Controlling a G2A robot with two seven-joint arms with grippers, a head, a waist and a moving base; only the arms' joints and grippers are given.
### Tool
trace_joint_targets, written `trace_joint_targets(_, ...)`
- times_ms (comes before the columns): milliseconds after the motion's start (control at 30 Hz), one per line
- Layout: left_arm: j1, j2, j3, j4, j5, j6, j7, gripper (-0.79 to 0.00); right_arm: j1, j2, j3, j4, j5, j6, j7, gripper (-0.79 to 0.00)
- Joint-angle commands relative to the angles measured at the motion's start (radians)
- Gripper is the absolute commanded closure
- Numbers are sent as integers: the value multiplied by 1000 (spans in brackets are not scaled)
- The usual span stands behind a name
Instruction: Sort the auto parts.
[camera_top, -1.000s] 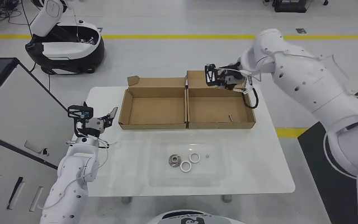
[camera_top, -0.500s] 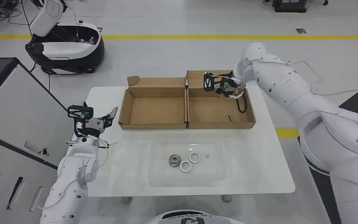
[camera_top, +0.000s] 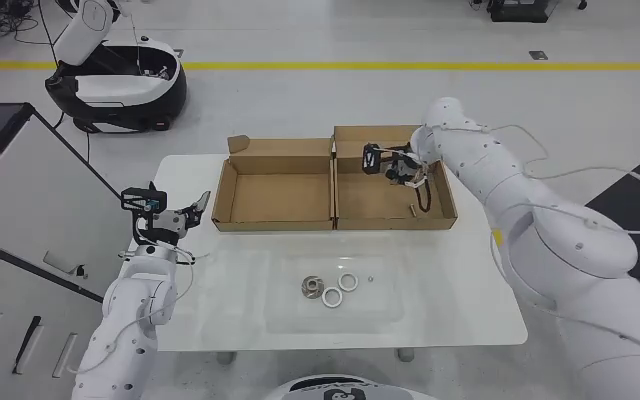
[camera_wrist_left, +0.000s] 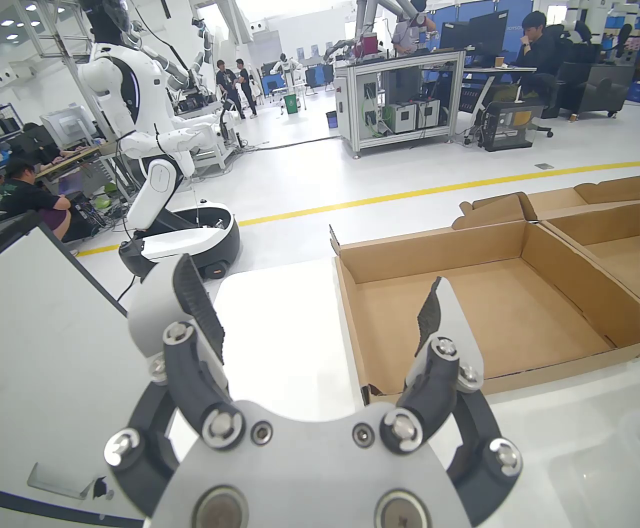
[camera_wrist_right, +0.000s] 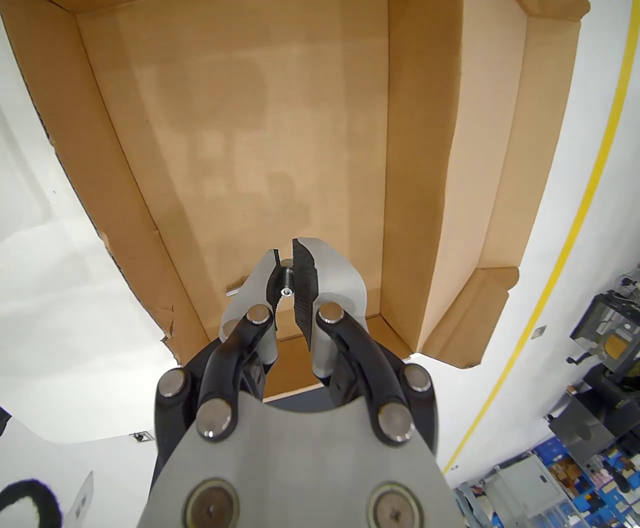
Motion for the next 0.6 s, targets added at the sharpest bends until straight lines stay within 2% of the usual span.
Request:
trace_joint_targets(0, 0, 0, 0, 0, 0, 0, 0, -785, -4, -13, 0, 26, -27, 0, -28, 0)
trace_joint_targets(267, 0, 0, 0, 0, 0, 0, 0, -785, -25, -58, 0, 124, -79, 0, -90, 0)
trace_joint_targets(567, 0, 0, 0, 0, 0, 0, 0, -785, -52, -88, 0, 194, -128, 0, -141, 0)
